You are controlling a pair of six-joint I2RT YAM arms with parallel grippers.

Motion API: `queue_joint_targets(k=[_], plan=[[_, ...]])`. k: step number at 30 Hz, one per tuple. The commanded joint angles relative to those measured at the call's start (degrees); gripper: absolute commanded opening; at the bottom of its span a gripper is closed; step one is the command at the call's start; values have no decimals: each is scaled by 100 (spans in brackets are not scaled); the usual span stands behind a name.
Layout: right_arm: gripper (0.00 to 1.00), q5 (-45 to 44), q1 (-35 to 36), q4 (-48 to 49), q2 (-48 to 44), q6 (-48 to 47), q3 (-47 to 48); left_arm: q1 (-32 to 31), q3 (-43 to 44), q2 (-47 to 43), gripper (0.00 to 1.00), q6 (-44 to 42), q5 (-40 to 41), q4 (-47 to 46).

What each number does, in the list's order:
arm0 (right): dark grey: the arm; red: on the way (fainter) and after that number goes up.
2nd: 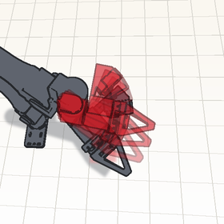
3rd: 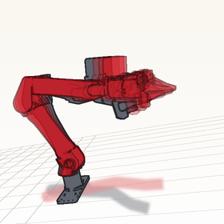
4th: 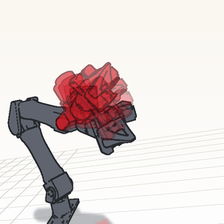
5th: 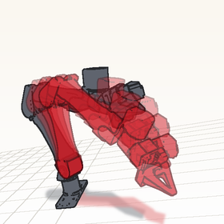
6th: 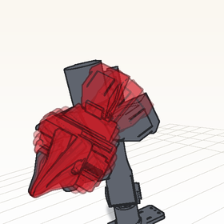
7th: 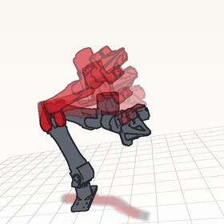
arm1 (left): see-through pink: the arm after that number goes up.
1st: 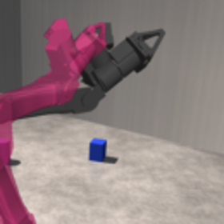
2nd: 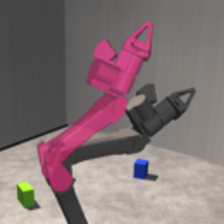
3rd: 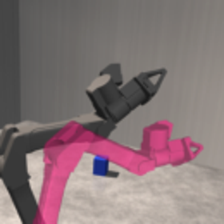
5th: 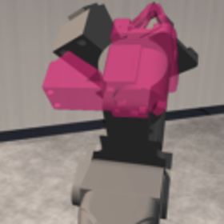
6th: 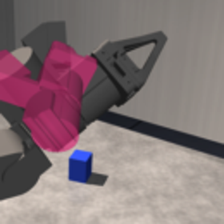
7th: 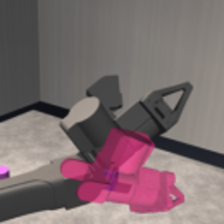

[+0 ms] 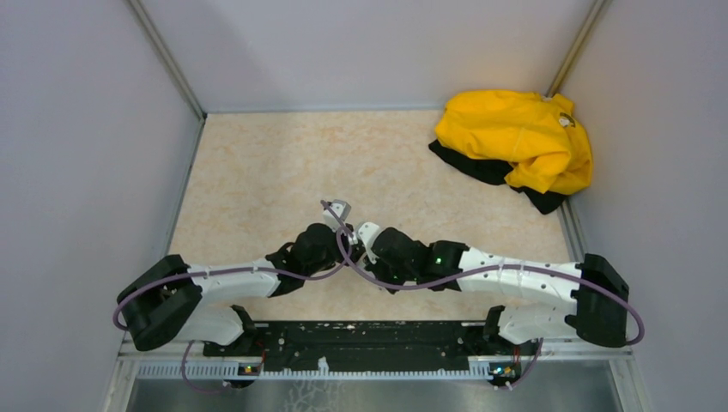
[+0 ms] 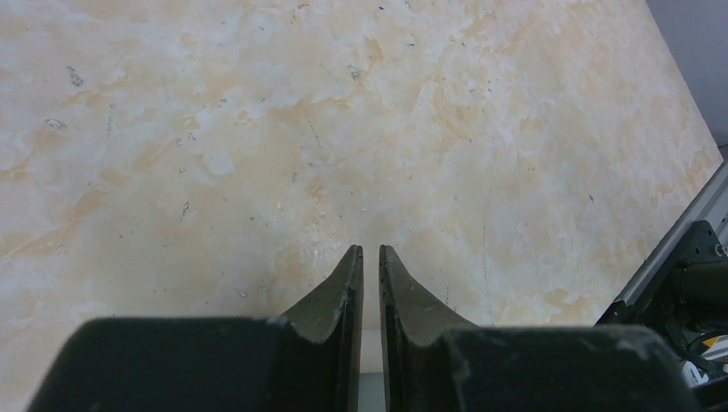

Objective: Fold the paper box

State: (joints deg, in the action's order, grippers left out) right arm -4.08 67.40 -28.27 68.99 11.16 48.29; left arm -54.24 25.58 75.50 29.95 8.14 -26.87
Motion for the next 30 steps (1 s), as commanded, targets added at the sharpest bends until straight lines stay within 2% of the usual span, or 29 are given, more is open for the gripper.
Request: queue_joint_targets(k=[1,17,30], plan=[[0,-57,63,369,116,109,-167,36,-97,245,18,-130,-47,636],[0,-107,26,635,324,566,-712,36,-136,332,18,-95,-111,553],[0,-32,-473,360,-451,265,-258,53,175,503,18,-353,-99,554]])
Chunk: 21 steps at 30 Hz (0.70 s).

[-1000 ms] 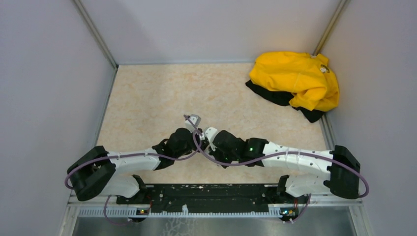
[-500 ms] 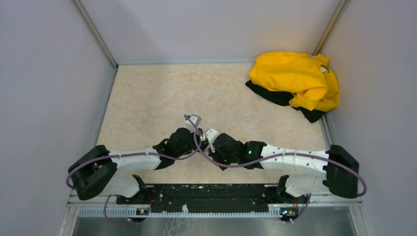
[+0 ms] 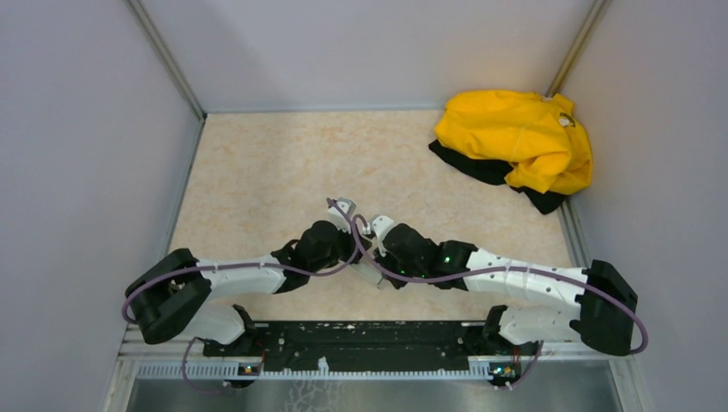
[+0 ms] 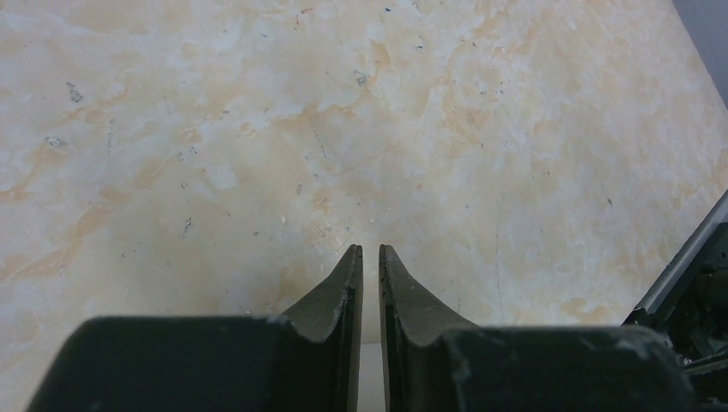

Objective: Fold the paper box

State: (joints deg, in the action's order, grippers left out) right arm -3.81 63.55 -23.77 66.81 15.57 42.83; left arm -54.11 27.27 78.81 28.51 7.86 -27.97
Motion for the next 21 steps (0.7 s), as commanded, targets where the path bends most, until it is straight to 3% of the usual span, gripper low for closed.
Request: queue_joint_targets(k=[1,21], plan=[[3,-49,-89,-71,-242,-196,340,53,33,150,18,-233,-59,673],[15,356,-88,755,369,-460,740,363,472,-160,19,-609,-280,737]])
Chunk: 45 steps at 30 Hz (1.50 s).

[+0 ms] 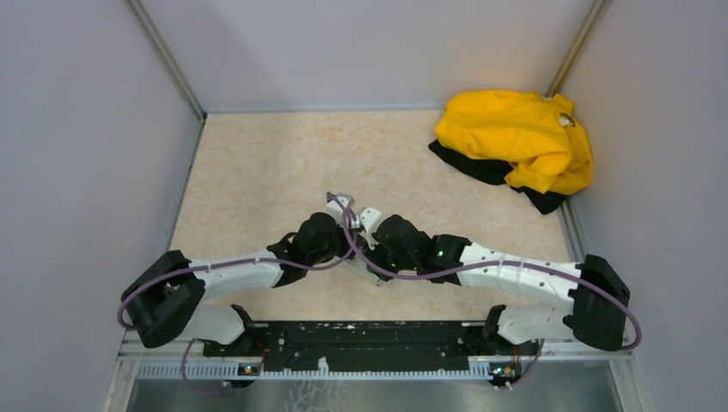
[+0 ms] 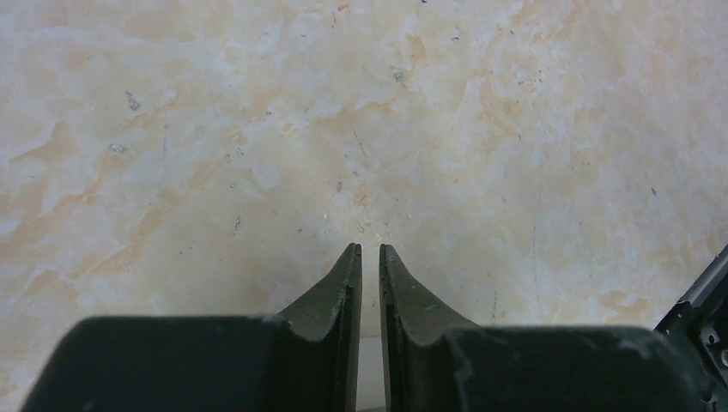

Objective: Fold the paper box

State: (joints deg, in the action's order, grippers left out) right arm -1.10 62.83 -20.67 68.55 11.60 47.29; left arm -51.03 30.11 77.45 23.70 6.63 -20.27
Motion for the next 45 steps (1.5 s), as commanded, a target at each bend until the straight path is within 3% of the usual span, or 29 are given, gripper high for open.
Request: queue_joint_targets(k=[1,8,25,33,45], plan=[[15,84,-15,482,241,-53,294,68,188,-23,19,-142,-168,-50],[16,-70,-16,674,481,-4,314,233,223,-110,19,-258,-235,-10],[16,12,102,698,678,-149,493,1318,-652,-1883,19,19,-243,867],[16,-130,198,502,1013,-283,846,1403,-1199,-1709,18,337,-571,524],[15,-210,256,456,1523,-292,1006,1410,-1227,-1182,18,345,-786,104]])
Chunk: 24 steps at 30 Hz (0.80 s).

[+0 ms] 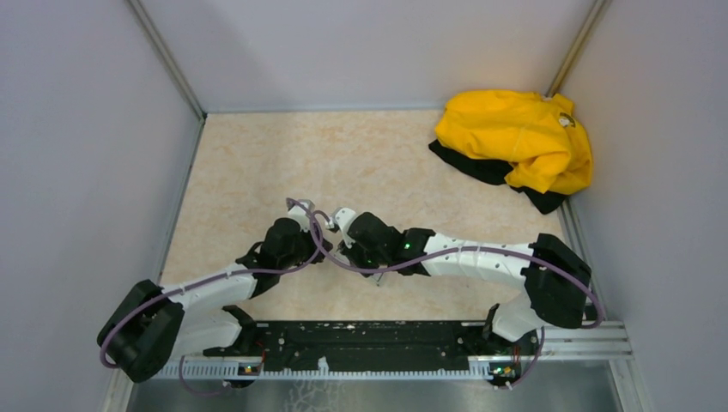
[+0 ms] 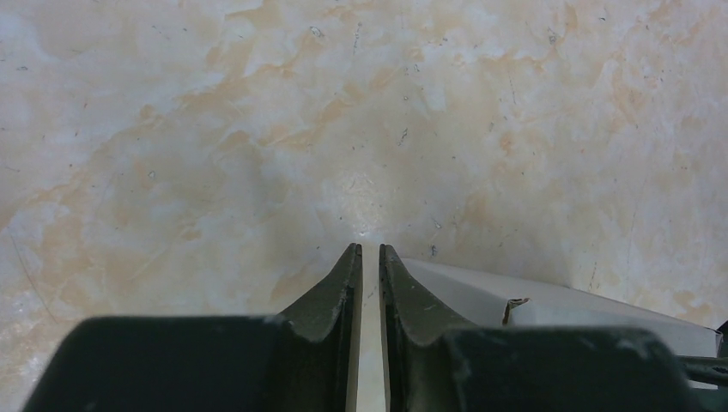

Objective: Fold the paper box

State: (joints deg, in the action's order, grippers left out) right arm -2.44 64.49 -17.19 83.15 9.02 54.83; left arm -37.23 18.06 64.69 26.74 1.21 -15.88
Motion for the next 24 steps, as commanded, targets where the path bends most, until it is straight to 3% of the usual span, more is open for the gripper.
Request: queue_joint_targets(k=[1,24], plan=[[15,-81,98,117,66,-27,235,30,-22,117,18,42,-278,-353],[15,-273,-83,251,439,91,-642,26,-54,1033,17,235,-976,-1179]])
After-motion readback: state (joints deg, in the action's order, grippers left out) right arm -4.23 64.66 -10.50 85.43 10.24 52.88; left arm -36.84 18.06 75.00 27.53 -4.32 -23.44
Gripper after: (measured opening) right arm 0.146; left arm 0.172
